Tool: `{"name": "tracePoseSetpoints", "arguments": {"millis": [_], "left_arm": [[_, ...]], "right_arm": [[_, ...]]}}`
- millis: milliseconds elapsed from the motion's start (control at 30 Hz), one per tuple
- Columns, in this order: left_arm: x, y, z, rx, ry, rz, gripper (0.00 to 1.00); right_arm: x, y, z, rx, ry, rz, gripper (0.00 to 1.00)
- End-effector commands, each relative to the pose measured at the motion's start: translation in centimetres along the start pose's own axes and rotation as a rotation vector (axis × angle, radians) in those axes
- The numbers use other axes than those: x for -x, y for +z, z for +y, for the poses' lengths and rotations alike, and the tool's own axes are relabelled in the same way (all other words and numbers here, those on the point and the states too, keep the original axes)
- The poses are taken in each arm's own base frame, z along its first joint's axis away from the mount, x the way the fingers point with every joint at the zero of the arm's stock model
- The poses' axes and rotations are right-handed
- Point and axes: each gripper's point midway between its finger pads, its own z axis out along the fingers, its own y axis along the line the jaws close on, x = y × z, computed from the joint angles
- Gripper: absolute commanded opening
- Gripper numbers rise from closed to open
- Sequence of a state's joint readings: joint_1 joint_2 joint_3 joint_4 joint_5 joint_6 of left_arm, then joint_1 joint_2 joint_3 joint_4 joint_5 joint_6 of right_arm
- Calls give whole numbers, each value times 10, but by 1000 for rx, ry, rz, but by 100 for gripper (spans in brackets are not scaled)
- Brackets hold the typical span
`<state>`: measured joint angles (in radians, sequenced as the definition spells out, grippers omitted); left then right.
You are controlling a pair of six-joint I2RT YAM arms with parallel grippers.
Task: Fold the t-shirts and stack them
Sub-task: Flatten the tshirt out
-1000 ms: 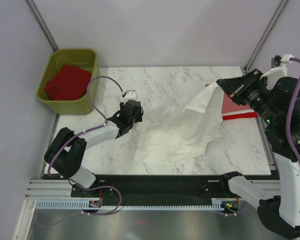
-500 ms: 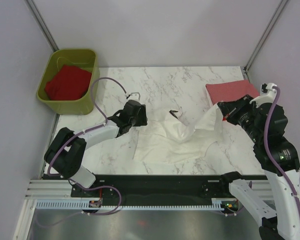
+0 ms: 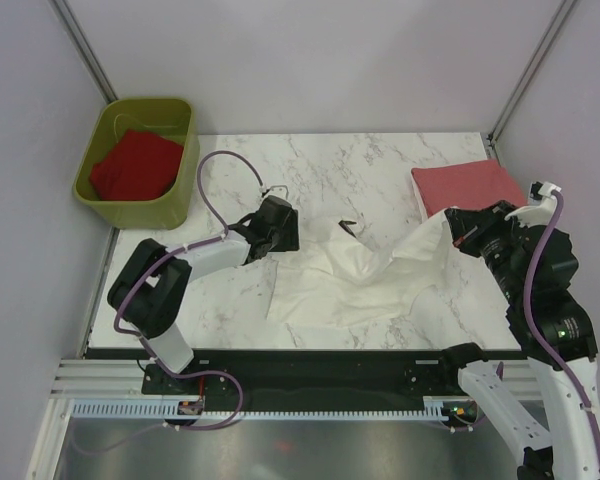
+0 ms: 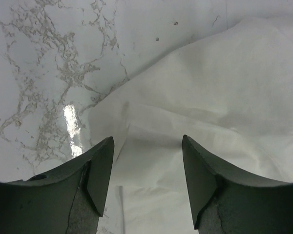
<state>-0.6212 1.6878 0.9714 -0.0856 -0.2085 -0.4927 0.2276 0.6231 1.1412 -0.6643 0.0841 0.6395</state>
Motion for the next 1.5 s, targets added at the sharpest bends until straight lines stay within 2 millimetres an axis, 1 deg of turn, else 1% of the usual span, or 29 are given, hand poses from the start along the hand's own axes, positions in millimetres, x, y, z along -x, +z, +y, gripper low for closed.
{"name": "tracePoseSetpoints", "arguments": {"millis": [0,67,133,167,233,400,433,467,533,667,767,800,833,900,967,1000,1033,1067,1100,1133,1167,1200,1233,1267,1300,1333,1367,1433,1467], "left_arm": [[20,-3,-1,14,13,-40,66],[18,-3,2,28,4,-33,65],[12,-1,0,19,6,-16,59],[12,-1,-1,13,1,-11,50],[12,-3,-1,11,-6,-13,39],[22,-16,7,38,-13,-65,19],[24,-19,8,41,-11,-73,12],[31,-25,10,51,-19,-103,11],[35,-32,12,56,-23,-123,2],[51,-53,21,95,-61,-178,2],[71,-82,34,119,-169,-259,2],[89,-102,37,100,-216,-320,2],[96,-112,39,90,-246,-344,2],[115,-138,46,76,-318,-387,2],[149,-180,46,42,-363,-475,2],[161,-196,52,52,-380,-504,2],[163,-213,59,72,-381,-504,2],[185,-240,58,59,-386,-562,2],[193,-255,63,68,-391,-587,2],[193,-269,69,90,-384,-581,2],[211,-304,69,69,-384,-656,2],[216,-322,71,63,-381,-686,2],[217,-337,72,64,-365,-700,2],[226,-372,74,37,-380,-769,2],[228,-389,74,21,-378,-795,2],[229,-405,75,6,-379,-821,2],[229,-434,78,-18,-387,-866,2],[227,-462,81,-42,-395,-915,2],[226,-482,83,-61,-405,-949,2]], "right_arm": [[15,0,6,20,-33,-53,0],[11,2,4,15,-39,-41,0],[10,3,3,13,-43,-40,0],[8,5,2,7,-45,-37,0],[6,7,0,1,-45,-32,0],[2,10,-4,-10,-50,-21,0],[0,11,-6,-16,-53,-19,0],[0,11,-7,-18,-55,-19,0],[-4,14,-12,-35,-60,-12,0],[-13,24,-25,-86,-73,1,0],[-23,41,-35,-129,-69,30,0],[-26,47,-36,-140,-57,42,0],[-32,60,-39,-167,-61,77,0],[-34,71,-37,-176,-61,105,0],[-22,78,-33,-195,-52,97,0],[-16,78,-29,-194,-45,87,0],[5,75,-21,-188,-36,45,0],[13,70,-18,-197,-31,35,0],[35,61,-5,-171,-21,-17,0],[47,54,3,-154,-13,-43,0],[53,46,8,-148,-7,-49,0],[62,39,15,-129,-4,-63,0],[85,20,31,-83,7,-121,0],[93,9,37,-65,10,-141,0],[103,-2,45,-38,12,-169,0],[123,-27,58,15,14,-234,0],[133,-42,64,41,-2,-270,0],[160,-91,77,107,1,-388,0],[168,-107,81,127,-4,-425,0]]}}
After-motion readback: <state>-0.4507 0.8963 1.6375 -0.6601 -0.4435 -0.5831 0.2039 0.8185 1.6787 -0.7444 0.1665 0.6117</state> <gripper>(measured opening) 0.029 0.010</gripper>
